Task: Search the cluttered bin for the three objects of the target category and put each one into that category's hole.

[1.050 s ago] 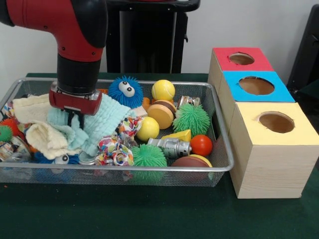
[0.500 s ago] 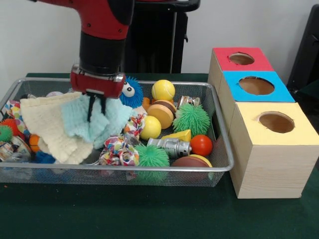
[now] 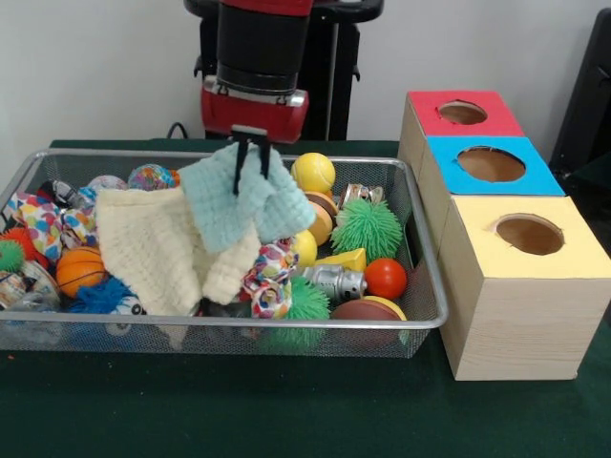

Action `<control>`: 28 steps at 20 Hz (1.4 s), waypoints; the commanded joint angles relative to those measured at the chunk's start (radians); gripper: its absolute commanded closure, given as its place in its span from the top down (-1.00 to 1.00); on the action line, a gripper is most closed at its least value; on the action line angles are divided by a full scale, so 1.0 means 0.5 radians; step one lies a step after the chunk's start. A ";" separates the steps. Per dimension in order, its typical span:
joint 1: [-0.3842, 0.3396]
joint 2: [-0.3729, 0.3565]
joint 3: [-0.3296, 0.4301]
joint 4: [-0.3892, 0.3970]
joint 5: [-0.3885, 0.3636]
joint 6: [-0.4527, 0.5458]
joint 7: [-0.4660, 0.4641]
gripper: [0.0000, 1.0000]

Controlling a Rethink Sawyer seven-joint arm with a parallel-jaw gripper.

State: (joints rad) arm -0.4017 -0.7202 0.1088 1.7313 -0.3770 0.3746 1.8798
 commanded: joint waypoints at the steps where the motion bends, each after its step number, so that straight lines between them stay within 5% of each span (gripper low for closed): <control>1: 0.005 0.036 0.208 0.237 0.193 0.123 0.232 -1.00; 14: 0.088 0.178 0.231 0.433 0.401 -0.126 0.365 -1.00; 28: 0.200 0.049 0.208 0.623 0.670 -0.104 0.416 -1.00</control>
State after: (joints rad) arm -0.3176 -0.6860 0.1469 1.9735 -0.1143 0.3616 1.8801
